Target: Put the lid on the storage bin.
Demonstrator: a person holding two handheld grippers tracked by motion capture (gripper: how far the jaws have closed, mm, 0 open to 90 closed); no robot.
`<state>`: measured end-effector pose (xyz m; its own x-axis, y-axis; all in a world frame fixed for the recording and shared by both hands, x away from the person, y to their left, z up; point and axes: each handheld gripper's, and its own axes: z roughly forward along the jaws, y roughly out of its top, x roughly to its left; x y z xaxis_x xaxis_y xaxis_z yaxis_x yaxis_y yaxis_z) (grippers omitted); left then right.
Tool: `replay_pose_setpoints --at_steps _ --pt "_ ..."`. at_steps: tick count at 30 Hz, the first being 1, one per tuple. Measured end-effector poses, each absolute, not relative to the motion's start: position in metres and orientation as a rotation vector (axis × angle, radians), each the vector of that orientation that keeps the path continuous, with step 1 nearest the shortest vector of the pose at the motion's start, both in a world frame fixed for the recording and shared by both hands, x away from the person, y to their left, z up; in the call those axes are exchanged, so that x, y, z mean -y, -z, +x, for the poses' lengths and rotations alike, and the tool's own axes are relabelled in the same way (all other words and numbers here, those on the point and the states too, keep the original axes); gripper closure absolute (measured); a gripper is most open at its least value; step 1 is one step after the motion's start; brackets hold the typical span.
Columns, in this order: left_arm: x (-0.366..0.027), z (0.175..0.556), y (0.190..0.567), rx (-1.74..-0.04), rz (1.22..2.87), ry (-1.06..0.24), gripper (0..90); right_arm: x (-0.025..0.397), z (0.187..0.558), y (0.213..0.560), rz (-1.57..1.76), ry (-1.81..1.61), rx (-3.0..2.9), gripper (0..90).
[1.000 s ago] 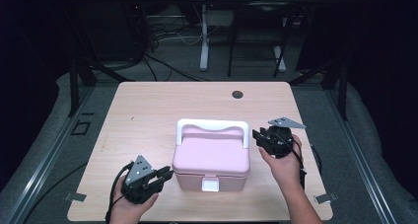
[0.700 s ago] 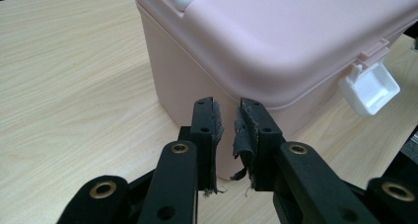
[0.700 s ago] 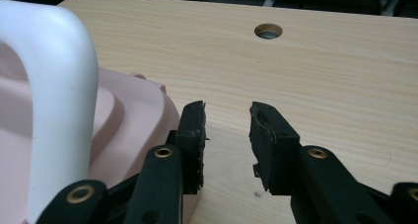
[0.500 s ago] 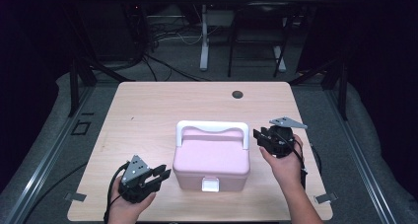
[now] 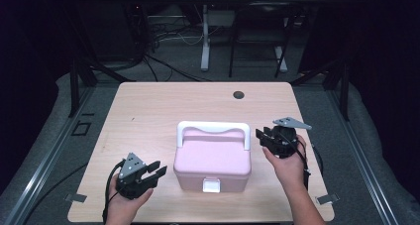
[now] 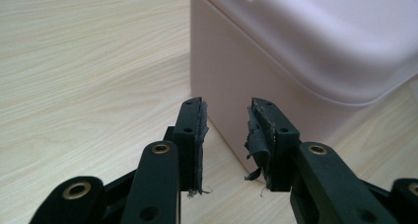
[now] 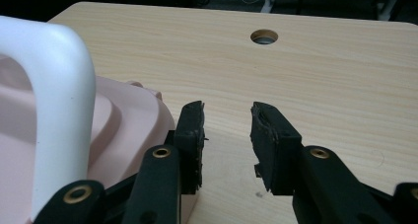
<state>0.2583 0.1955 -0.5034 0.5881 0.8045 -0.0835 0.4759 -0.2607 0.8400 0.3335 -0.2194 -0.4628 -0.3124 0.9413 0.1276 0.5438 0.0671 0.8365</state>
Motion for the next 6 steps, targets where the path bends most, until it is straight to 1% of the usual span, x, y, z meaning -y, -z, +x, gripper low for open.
replay_pose_setpoints --at_steps 6 --pt "-0.2011 0.2627 0.5063 -1.052 1.897 -0.468 64.3 0.2262 0.3305 0.4545 1.475 -1.225 -1.865 62.8"
